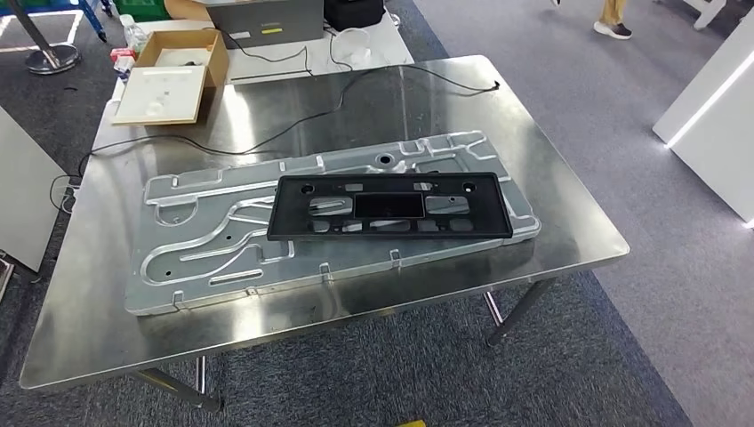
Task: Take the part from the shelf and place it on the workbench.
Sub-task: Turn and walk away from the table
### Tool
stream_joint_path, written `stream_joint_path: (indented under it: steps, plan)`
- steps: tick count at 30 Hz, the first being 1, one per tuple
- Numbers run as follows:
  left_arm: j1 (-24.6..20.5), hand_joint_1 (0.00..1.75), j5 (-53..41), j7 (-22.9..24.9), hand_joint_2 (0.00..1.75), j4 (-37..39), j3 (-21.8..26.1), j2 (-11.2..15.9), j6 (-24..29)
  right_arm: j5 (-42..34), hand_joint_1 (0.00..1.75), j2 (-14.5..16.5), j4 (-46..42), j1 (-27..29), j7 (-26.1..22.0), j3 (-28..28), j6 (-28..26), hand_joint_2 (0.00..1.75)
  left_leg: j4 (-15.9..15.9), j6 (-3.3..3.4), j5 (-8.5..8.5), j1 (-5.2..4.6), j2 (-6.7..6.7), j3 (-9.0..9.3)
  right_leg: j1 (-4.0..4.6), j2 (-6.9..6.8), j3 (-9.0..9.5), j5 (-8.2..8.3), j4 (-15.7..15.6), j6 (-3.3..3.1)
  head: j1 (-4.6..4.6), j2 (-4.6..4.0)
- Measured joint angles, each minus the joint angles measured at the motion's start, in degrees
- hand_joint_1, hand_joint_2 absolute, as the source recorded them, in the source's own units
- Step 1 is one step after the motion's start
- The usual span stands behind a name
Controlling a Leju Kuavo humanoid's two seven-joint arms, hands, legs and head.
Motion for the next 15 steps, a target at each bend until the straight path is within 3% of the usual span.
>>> stream_joint_path:
  steps: [3, 4, 6, 8, 9, 10, 11, 13, 15]
  plan:
    - [0.05, 0.00, 0.01, 0.00, 0.00, 0.00, 0.01, 0.03, 0.00, 0.00, 0.00, 0.03, 0.01, 0.00, 0.05, 0.16, -0.01, 0.00, 0.36, -1.31, 0.21, -0.07, -0.26, -0.74, -0.13, -0.23, -0.95, 1.12, -0.29, -1.01, -0.01, 0.00]
    - [0.08, 0.00, 0.01, 0.00, 0.00, 0.00, 0.02, 0.04, 0.00, 0.00, 0.00, 0.02, 0.01, -0.03, 0.05, 0.21, 0.00, 0.00, 1.37, -1.82, -1.05, -0.01, -0.32, -1.29, -0.34, -0.36, -1.48, 1.66, -0.41, -1.49, -0.02, 0.00]
    - [0.11, 0.00, 0.02, 0.00, 0.00, 0.00, 0.02, 0.05, 0.00, 0.00, 0.00, 0.02, 0.02, -0.05, 0.03, 0.28, 0.00, 0.00, 6.50, -2.80, -6.08, 0.45, -0.33, -2.95, -0.59, -0.59, -2.77, 2.75, -0.50, -2.10, -0.04, 0.00]
    - [0.11, 0.00, 0.02, 0.00, 0.00, 0.00, 0.02, 0.05, -0.01, 0.00, 0.00, 0.01, 0.02, -0.06, 0.02, 0.28, 0.00, 0.00, 13.52, -3.54, -10.60, 1.11, -0.29, -4.46, -0.63, -0.65, -4.24, 3.82, -0.36, -2.13, -0.03, 0.00]
    - [0.10, 0.00, 0.02, 0.00, 0.00, 0.00, 0.02, 0.06, -0.02, 0.00, 0.00, -0.01, 0.02, -0.07, 0.02, 0.28, 0.00, 0.00, 15.53, -3.82, -11.18, 1.38, -0.28, -4.31, -0.69, -0.67, -5.00, 4.33, -0.24, -2.00, -0.04, 0.00]
    - [0.09, 0.00, 0.02, 0.00, 0.00, 0.00, 0.02, 0.07, -0.02, 0.00, 0.00, -0.03, 0.02, -0.07, 0.02, 0.27, 0.00, 0.00, 15.53, -4.05, -10.52, 1.59, -0.27, -3.16, -0.77, -0.68, -5.72, 4.79, -0.05, -1.82, -0.04, 0.00]
    - [0.07, 0.00, 0.02, 0.00, 0.00, 0.00, 0.02, 0.07, -0.02, 0.00, 0.00, -0.04, 0.02, -0.07, 0.02, 0.27, 0.00, 0.00, 13.37, -4.20, -9.02, 1.75, -0.27, -0.96, -0.88, -0.69, -6.40, 5.17, 0.20, -1.61, -0.03, 0.00]
    - [-0.03, 0.00, 0.02, -0.01, 0.00, 0.00, 0.02, 0.08, -0.01, 0.00, 0.00, -0.05, 0.02, -0.07, 0.03, 0.26, 0.00, 0.00, 4.93, -4.16, -6.75, 1.87, -0.28, 5.20, -1.02, -0.76, -7.44, 5.74, 0.83, -1.07, -0.04, 0.00]
    - [-0.16, 0.00, 0.02, -0.03, 0.00, 0.00, 0.02, 0.08, -0.01, 0.00, 0.00, -0.04, 0.02, -0.07, 0.06, 0.26, 0.00, 0.00, -1.16, -3.61, -6.62, 1.70, -0.33, 8.88, -1.02, -0.89, -7.91, 6.44, 1.19, -0.34, -0.04, -0.01]
